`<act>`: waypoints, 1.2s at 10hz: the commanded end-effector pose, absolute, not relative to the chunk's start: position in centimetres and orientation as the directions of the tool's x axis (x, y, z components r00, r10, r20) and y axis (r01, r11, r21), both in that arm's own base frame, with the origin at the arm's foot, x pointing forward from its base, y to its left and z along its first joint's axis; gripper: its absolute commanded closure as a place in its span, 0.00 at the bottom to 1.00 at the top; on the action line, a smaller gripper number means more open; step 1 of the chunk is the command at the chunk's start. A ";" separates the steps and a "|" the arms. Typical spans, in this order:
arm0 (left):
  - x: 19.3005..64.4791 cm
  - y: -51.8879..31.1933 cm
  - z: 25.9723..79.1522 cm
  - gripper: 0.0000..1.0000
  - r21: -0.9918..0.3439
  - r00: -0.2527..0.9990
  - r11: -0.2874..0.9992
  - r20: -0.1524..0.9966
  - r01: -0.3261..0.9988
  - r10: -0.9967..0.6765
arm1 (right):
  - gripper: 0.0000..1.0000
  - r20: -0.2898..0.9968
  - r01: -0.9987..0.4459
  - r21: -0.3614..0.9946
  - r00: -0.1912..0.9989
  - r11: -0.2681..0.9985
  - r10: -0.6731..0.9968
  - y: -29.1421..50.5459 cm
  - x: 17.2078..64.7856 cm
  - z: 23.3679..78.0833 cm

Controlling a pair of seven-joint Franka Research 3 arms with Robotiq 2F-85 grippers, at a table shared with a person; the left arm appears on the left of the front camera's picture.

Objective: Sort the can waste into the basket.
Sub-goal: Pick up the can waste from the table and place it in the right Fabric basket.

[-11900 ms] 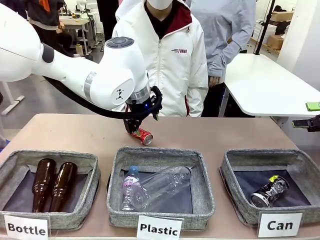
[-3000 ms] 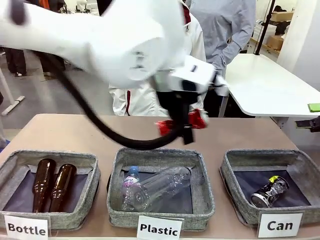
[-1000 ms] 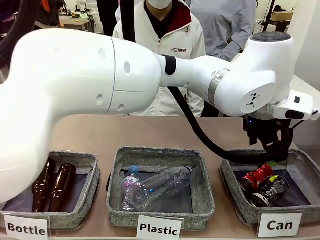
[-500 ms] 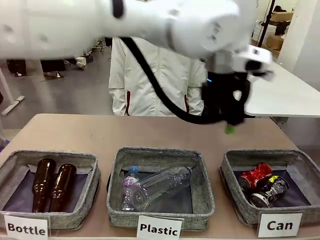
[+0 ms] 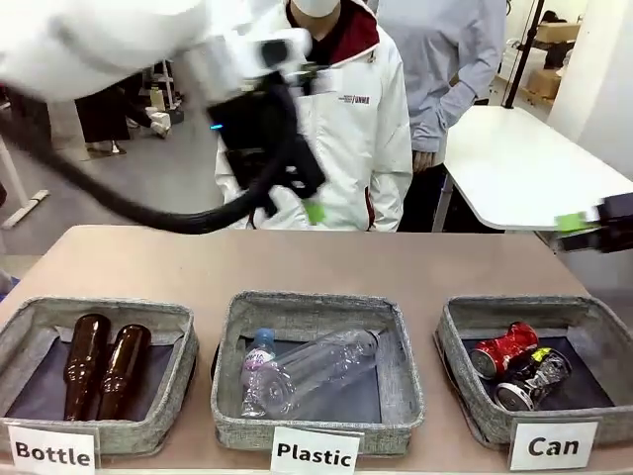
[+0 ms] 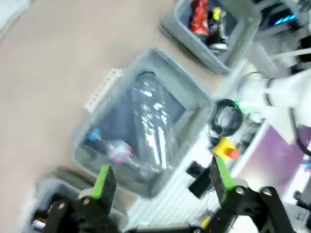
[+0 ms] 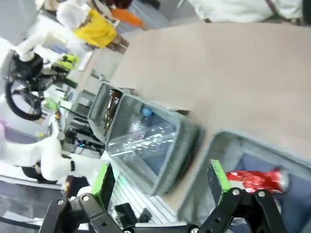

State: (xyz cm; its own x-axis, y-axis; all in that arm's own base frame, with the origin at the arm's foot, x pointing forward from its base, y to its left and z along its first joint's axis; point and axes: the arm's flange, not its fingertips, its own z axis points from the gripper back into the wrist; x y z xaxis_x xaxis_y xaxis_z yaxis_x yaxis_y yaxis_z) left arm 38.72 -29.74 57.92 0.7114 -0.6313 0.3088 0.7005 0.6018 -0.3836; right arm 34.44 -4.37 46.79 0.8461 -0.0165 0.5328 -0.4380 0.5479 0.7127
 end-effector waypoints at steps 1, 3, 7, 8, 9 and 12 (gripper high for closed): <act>37.4 -22.0 56.4 0.00 -0.630 0.836 0.578 0.231 0.518 -0.498 | 0.00 0.396 -0.287 0.823 0.908 0.490 -0.135 -0.6 34.2 46.7; 37.6 -12.1 53.9 0.00 -0.869 0.905 0.351 0.214 0.348 -0.366 | 0.00 0.150 -0.083 0.948 0.968 0.307 -0.202 1.0 34.9 46.1; 33.8 3.2 41.4 0.00 -0.996 0.979 -0.035 0.070 0.078 0.190 | 0.00 0.092 -0.057 0.981 0.977 0.183 -0.192 -3.5 36.2 45.9; 32.8 2.9 38.9 0.00 -0.997 0.974 -0.068 0.021 0.038 0.227 | 0.00 0.130 -0.095 0.982 0.968 0.166 -0.214 -5.6 36.7 46.5; 31.8 0.5 37.4 0.00 -0.994 0.970 -0.105 -0.023 0.003 0.242 | 0.00 0.179 -0.126 0.971 0.949 0.205 -0.261 -7.6 36.9 47.1; 33.2 5.2 40.1 0.00 -0.999 0.993 0.018 0.039 0.037 0.112 | 0.00 0.076 -0.034 0.980 0.975 0.195 -0.210 -3.9 35.8 45.9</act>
